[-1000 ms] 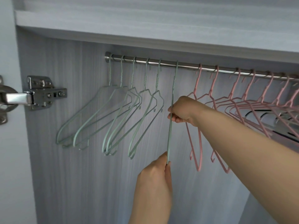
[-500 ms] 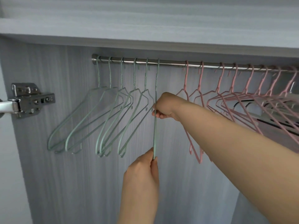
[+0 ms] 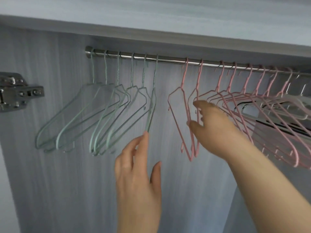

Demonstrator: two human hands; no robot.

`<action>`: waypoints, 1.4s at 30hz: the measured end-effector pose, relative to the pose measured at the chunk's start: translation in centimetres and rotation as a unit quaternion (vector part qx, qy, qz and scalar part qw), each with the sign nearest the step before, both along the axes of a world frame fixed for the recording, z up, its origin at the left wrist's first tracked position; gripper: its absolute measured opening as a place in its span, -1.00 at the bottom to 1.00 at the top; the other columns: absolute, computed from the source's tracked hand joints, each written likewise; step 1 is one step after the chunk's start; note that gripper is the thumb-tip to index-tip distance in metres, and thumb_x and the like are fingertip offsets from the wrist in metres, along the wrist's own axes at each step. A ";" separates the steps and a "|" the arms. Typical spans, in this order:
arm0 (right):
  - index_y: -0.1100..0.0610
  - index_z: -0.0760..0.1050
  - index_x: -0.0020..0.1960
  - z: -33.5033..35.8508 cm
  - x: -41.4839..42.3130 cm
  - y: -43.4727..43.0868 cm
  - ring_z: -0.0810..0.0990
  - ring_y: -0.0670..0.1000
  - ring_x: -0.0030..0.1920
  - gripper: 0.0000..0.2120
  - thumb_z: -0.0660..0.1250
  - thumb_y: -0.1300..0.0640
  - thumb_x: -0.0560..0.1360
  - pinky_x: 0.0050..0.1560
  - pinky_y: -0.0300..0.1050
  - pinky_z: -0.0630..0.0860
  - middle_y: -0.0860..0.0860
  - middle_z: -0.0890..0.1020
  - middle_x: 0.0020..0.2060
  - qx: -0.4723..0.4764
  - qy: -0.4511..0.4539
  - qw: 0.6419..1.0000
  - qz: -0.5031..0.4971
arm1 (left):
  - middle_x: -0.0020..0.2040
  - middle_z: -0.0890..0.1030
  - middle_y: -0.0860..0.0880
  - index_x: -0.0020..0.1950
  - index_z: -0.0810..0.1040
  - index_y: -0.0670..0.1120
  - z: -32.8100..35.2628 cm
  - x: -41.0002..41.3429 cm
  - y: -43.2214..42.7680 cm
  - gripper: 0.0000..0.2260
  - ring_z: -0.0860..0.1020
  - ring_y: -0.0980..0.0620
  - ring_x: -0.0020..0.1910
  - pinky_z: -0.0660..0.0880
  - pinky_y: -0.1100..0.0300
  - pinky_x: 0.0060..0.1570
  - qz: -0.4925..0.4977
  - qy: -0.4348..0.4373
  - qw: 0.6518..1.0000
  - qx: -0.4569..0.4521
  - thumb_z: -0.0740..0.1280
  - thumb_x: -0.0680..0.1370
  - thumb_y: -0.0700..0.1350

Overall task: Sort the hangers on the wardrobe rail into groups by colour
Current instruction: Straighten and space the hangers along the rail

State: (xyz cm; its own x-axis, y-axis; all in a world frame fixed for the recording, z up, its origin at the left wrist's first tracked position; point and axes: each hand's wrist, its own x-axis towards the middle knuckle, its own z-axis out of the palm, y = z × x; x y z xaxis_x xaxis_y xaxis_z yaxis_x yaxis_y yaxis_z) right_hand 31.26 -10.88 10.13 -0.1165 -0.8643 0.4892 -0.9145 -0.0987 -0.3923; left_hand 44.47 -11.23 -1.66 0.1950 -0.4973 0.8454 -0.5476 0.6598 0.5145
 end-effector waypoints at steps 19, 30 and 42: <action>0.28 0.18 0.36 -2.4 1.6 -2.2 0.52 0.10 0.11 -0.61 0.12 0.28 0.55 -0.33 -0.34 0.33 0.17 0.47 0.22 0.035 0.018 0.998 -0.048 | -0.25 0.57 0.10 -0.23 0.43 0.17 1.5 -4.8 -1.4 -0.74 0.52 0.19 -0.30 0.38 0.44 -0.34 -0.223 0.014 0.950 0.217 0.25 0.50 -0.22; 0.04 0.26 0.11 -3.9 4.6 -2.8 0.56 -0.06 -0.10 -0.77 -0.04 0.31 0.59 -0.07 -0.29 0.49 -0.09 0.47 -0.13 0.004 -0.379 0.911 0.161 | -0.33 0.62 0.21 -0.37 0.49 0.23 1.9 -1.0 -1.8 -0.61 0.57 0.15 -0.33 0.39 0.47 -0.36 -0.165 0.039 0.974 0.151 0.33 0.43 -0.28; -0.01 0.30 -0.01 -4.4 5.8 -3.8 0.60 -0.14 -0.27 -0.75 -0.02 0.31 0.60 -0.17 -0.33 0.55 -0.05 0.49 -0.05 0.010 -0.409 0.891 0.199 | -0.31 0.59 0.34 -0.35 0.48 0.28 1.3 0.2 -2.2 -0.60 0.58 0.27 -0.26 0.41 0.51 -0.31 -0.144 0.045 0.978 0.143 0.34 0.44 -0.25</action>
